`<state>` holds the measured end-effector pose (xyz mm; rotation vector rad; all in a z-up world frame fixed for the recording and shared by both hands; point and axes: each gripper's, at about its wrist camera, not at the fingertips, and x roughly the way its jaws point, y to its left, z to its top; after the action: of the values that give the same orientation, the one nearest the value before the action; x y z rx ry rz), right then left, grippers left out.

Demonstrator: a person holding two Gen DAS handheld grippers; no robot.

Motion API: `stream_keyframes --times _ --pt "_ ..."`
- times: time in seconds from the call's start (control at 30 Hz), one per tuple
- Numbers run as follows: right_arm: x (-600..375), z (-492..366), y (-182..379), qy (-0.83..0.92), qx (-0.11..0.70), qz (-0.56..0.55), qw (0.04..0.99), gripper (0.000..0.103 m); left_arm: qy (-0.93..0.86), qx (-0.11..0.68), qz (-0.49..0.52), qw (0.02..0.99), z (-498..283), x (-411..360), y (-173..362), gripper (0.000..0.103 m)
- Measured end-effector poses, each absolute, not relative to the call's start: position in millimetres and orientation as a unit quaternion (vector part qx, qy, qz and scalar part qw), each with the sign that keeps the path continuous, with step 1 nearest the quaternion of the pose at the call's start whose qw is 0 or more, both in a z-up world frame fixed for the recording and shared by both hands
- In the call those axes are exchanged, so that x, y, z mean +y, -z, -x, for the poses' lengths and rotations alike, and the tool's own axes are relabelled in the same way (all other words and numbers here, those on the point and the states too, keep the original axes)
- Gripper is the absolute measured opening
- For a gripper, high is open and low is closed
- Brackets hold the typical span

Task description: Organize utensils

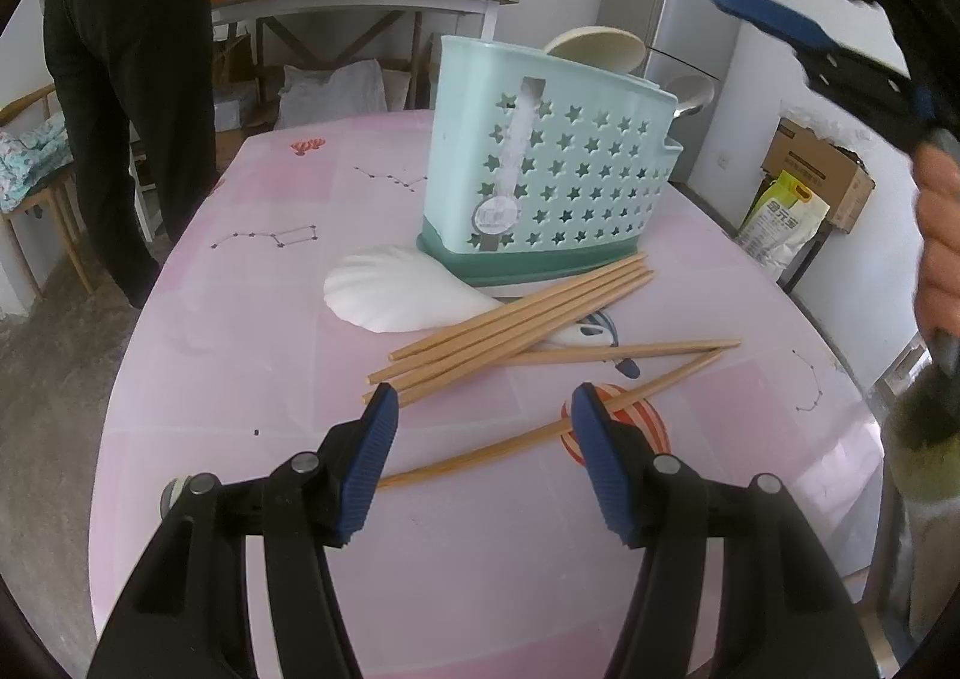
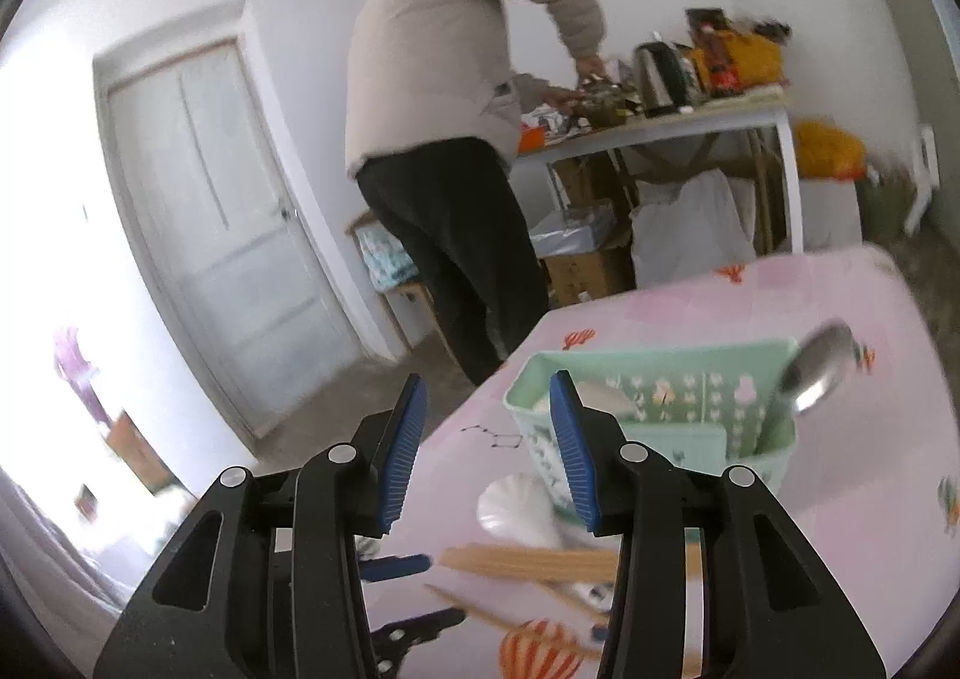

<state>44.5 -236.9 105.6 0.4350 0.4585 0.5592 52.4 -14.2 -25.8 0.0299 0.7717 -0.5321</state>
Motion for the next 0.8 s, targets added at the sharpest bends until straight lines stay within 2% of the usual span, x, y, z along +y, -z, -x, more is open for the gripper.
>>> stream_keyframes --times 0.2,0.6,0.73,0.8 --pt "-249 -18 -84 -0.241 0.239 -0.254 0.906 0.051 0.256 0.374 -0.018 0.891 -53 -16 25 0.058" --pt "-250 -41 -87 -0.223 0.246 -0.290 0.898 0.049 0.257 0.378 -0.023 0.889 -49 -23 23 0.058" --pt "-228 -53 -96 -0.194 0.245 -0.189 0.931 0.048 0.253 0.380 -0.025 0.889 -49 -21 25 0.058" --pt "-205 -56 -100 -0.157 0.237 -0.060 0.957 0.048 0.252 0.381 -0.024 0.889 -50 -19 25 0.058"
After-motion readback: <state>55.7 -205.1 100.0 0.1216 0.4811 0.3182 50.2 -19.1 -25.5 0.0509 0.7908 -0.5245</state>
